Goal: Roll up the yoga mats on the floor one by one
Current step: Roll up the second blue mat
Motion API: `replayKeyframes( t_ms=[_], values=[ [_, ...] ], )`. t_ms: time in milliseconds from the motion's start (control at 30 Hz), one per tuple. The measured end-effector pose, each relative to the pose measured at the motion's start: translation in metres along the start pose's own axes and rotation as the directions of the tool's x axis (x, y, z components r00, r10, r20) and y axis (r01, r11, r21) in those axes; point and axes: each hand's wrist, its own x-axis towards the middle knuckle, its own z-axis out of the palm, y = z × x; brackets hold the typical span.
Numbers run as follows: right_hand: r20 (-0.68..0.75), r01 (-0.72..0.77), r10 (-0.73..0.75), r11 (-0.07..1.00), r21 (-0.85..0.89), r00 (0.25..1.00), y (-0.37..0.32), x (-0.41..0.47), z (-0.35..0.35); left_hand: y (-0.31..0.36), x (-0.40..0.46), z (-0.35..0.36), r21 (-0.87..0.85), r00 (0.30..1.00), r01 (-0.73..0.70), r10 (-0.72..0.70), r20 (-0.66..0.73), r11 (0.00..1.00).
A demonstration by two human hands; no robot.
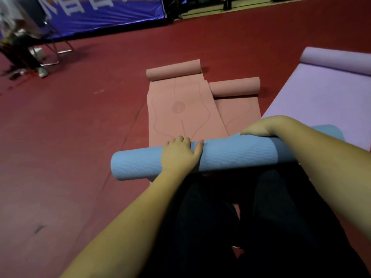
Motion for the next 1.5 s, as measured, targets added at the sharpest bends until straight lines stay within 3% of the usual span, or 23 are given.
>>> replayKeyframes(
  t_ms=[100, 267, 533, 700, 767, 967, 1033, 1100, 1133, 1367, 1500],
  values=[
    [-0.159, -0.045, 0.043, 0.999, -0.013, 0.986, 0.004, 0.002, 0.004, -0.001, 0.008, 0.001, 0.000, 0.998, 0.012, -0.012, 0.064, 1.000],
    [-0.432, -0.039, 0.004, 0.997, -0.072, 0.902, 0.019, 0.013, 0.014, -0.001, 0.020, 0.003, -0.049, 0.995, -0.017, 0.022, 0.100, 0.999],
    [-0.564, -0.040, -0.035, 0.992, -0.119, 0.825, 0.021, 0.013, 0.039, -0.008, 0.043, 0.006, -0.033, 0.950, 0.036, -0.024, 0.311, 0.999],
    [-0.730, -0.065, -0.135, 0.969, -0.239, 0.670, 0.025, 0.007, 0.072, -0.008, 0.059, 0.007, -0.024, 0.899, 0.047, -0.032, 0.436, 0.999],
    [-0.747, -0.061, -0.138, 0.971, -0.232, 0.651, 0.025, 0.004, 0.080, -0.007, 0.064, 0.009, -0.029, 0.885, 0.045, -0.026, 0.466, 0.999],
    [-0.730, -0.060, -0.121, 0.974, -0.217, 0.673, 0.026, 0.012, 0.072, -0.004, 0.061, 0.011, -0.056, 0.891, 0.121, -0.084, 0.446, 0.991],
    [-0.731, -0.046, -0.130, 0.975, -0.216, 0.670, 0.024, 0.017, 0.070, -0.002, 0.050, 0.012, -0.065, 0.940, 0.154, -0.126, 0.316, 0.986],
    [-0.733, -0.038, -0.126, 0.979, -0.202, 0.668, 0.024, 0.021, 0.067, -0.003, 0.033, 0.019, 0.024, 0.989, 0.064, -0.067, 0.134, 0.998],
    [-0.724, -0.039, -0.117, 0.980, -0.195, 0.679, 0.023, 0.023, 0.065, -0.004, 0.025, 0.022, 0.078, 0.993, 0.013, -0.021, 0.115, 0.997],
    [-0.597, -0.057, -0.034, 0.990, -0.133, 0.802, 0.015, 0.015, 0.039, -0.007, 0.036, 0.005, 0.068, 0.982, -0.047, 0.033, 0.185, 0.997],
    [-0.447, -0.059, -0.004, 0.990, -0.126, 0.895, 0.013, -0.005, 0.018, -0.001, 0.048, -0.022, -0.005, 0.935, 0.009, -0.006, 0.354, 1.000]
  ],
)
